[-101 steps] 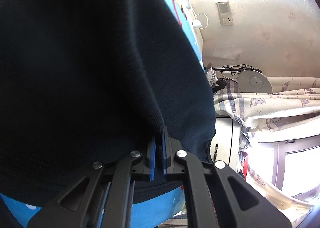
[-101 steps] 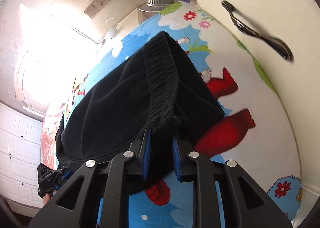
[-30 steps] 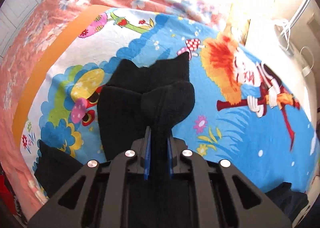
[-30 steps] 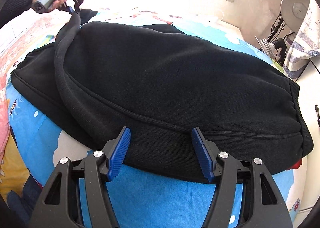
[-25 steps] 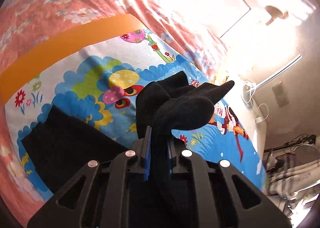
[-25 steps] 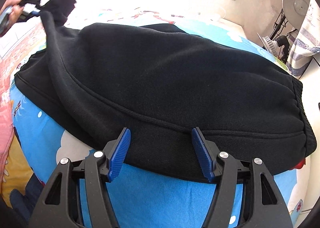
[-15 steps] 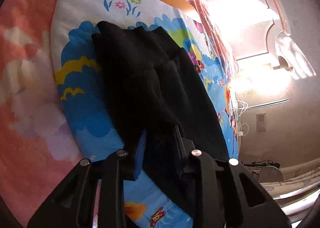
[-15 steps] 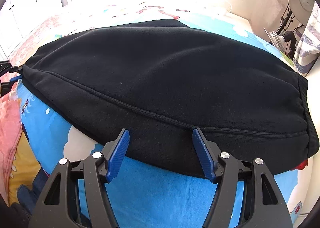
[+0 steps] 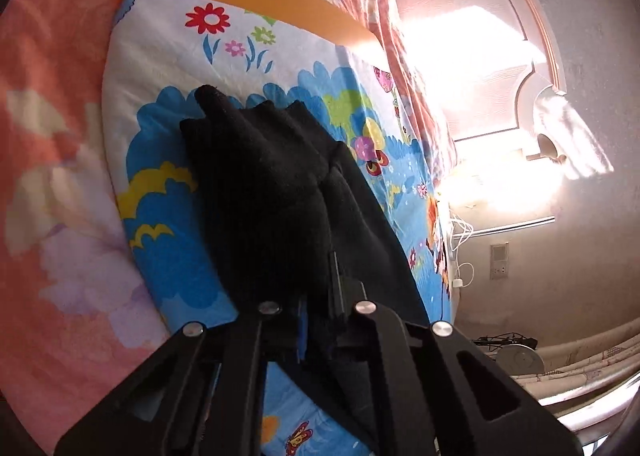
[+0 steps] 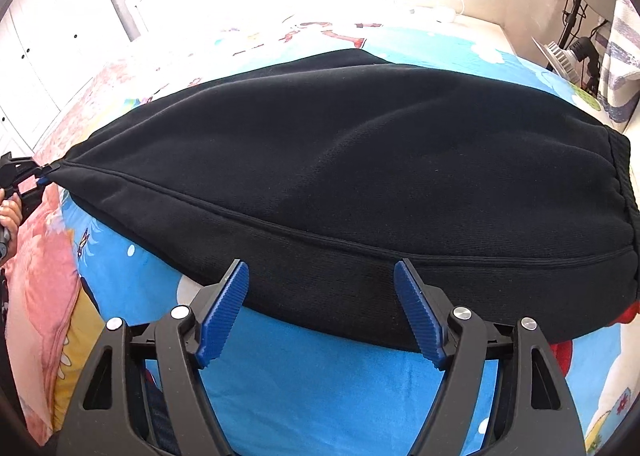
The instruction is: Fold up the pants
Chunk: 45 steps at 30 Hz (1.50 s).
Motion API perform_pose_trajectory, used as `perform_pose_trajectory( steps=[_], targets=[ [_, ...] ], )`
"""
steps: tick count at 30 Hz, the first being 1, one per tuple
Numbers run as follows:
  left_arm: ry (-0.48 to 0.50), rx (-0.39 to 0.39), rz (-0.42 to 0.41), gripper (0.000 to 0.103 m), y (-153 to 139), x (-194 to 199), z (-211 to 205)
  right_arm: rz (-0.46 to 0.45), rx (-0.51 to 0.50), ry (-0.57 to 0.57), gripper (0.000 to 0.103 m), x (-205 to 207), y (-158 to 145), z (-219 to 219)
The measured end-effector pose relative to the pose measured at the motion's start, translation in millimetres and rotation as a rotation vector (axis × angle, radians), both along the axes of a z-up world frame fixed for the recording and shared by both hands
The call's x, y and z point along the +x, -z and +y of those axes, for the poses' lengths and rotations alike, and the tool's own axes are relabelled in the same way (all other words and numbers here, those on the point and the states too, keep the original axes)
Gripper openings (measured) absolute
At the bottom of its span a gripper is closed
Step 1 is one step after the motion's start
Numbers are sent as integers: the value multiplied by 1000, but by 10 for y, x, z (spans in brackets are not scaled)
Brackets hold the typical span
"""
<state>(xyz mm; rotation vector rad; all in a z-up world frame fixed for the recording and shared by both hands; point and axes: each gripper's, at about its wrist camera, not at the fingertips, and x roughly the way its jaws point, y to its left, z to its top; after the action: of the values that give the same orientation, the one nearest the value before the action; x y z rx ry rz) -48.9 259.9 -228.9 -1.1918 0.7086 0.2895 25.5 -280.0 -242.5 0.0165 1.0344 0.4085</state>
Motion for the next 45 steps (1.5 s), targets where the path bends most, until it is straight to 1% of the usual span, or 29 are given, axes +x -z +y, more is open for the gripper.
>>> perform_pose_trajectory(
  steps=[1,3,4,5,6,7,8,9,11,12,13,14,16,17,18,19,20,22,23,25,26,28,30,31,33,35,36,38,45],
  targets=[
    [1,9,15,7,24,-15,11,15,3,3,73,7,23,8],
    [33,-21,102,11,300,37,82,1,-23,-14,73,-16,17,36],
    [18,-54,136,21,449,-4,125,-9,-34,-22,73,-28,7,37],
    [-19,-79,126,35,518,-89,170,-12,-34,-24,73,-29,7,23],
    [-40,-86,74,40,510,-160,197,-5,-27,-22,74,-25,21,13],
    [-58,-69,43,48,476,-200,232,4,-22,-19,74,-15,41,8],
    [-74,-54,29,50,447,-215,273,3,-26,-19,75,-11,48,14],
    [-71,-59,19,49,448,-182,327,0,-38,-25,75,-10,47,38],
    [-29,-106,26,47,536,-18,431,-6,-57,-38,77,-25,47,89],
    [-23,-115,48,32,560,52,452,-8,-64,-41,77,-30,41,102],
    [-24,-72,75,25,482,81,451,-10,-62,-41,77,-35,36,108],
    [-23,2,71,17,330,93,424,-8,-52,-36,77,-39,38,95],
    [-10,142,53,17,89,160,362,-2,-40,-29,78,-39,54,86],
    [8,180,74,19,103,224,357,-6,-52,-35,78,-39,61,100],
    [25,177,123,24,199,295,359,-12,-73,-48,78,-55,63,121],
    [4,149,172,35,293,285,366,-19,-91,-63,78,-75,56,138],
    [-47,125,165,45,318,164,342,-23,-95,-71,78,-101,62,131],
    [-82,104,104,45,258,-59,163,-18,-79,-67,78,-100,87,86],
    [-68,66,79,45,252,-151,16,-21,-78,-68,79,-94,97,83],
    [33,-51,-8,41,262,-189,-409,-30,-104,-77,81,-105,96,129],
    [101,-83,-37,41,257,-145,-663,-35,-119,-80,82,-116,110,152],
    [225,-124,-44,40,297,-2,-1148,-46,-139,-77,83,-161,121,188],
    [288,-222,-29,39,458,120,-1482,-45,-126,-72,83,-206,109,178],
    [308,-249,-19,37,533,190,-1592,-40,-106,-67,83,-211,97,144],
    [331,-260,7,34,642,273,-1741,-33,-63,-58,82,-194,72,51],
    [324,-287,-10,33,695,335,-1774,-29,-30,-47,82,-150,54,-57],
    [330,-272,-9,33,687,359,-1785,-26,-18,-42,82,-139,53,-84],
    [329,-293,-5,32,708,370,-1786,-30,-11,-40,82,-119,30,-91],
    [333,-292,-17,29,593,263,-1790,-70,-5,-52,82,-129,-54,-59]
  ],
)
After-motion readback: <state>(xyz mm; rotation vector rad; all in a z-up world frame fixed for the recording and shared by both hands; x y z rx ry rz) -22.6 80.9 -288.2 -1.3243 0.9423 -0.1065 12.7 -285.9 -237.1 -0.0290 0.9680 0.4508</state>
